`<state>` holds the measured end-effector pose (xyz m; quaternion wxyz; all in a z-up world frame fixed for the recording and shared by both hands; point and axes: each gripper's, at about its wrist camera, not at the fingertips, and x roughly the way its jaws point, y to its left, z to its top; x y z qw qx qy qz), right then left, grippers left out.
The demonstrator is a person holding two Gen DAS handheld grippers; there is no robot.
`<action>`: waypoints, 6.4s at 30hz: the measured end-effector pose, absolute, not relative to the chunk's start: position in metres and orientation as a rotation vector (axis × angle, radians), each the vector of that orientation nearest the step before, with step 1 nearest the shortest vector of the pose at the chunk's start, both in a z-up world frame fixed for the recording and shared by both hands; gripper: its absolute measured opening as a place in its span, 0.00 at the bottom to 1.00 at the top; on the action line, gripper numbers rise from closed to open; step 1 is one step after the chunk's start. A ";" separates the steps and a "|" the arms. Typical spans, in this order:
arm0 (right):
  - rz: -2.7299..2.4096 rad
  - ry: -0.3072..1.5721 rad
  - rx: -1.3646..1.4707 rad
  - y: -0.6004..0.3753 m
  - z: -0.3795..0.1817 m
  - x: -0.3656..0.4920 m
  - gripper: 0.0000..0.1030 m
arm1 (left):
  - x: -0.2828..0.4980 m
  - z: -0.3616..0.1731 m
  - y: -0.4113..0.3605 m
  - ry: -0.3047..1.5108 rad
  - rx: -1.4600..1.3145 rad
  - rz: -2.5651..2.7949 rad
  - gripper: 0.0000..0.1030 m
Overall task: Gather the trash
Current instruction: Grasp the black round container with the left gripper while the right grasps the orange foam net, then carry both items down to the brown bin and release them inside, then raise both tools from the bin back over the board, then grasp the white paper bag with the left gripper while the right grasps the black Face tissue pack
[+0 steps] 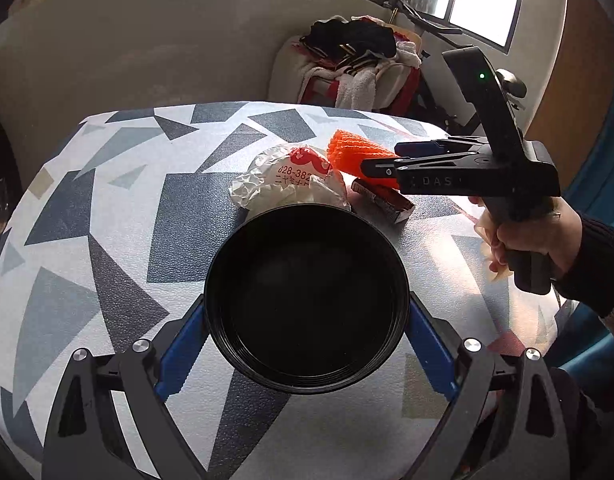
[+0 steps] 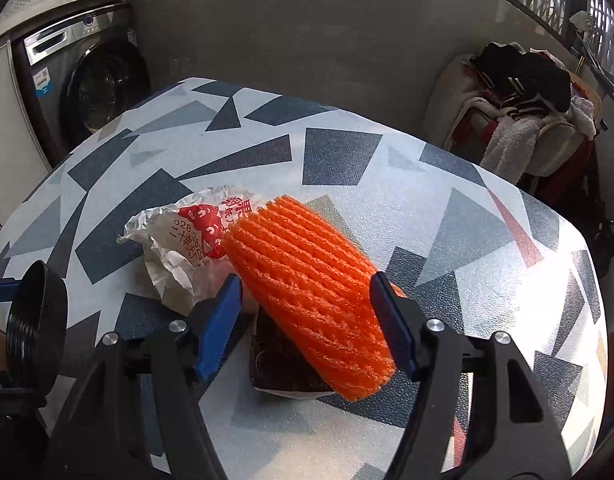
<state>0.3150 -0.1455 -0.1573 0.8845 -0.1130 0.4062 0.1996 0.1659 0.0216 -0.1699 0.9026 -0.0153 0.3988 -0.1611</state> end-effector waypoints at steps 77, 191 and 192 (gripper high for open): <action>0.517 0.841 0.057 -0.203 -0.168 0.001 0.24 | -0.032 -0.162 0.008 0.763 0.000 -0.415 0.94; 0.387 0.915 -0.016 -0.200 -0.164 0.274 0.81 | 0.316 -0.182 0.029 0.921 -0.121 -0.329 0.84; 0.401 0.927 -0.001 -0.196 -0.166 0.280 0.79 | 0.315 -0.182 0.030 0.920 -0.121 -0.332 0.84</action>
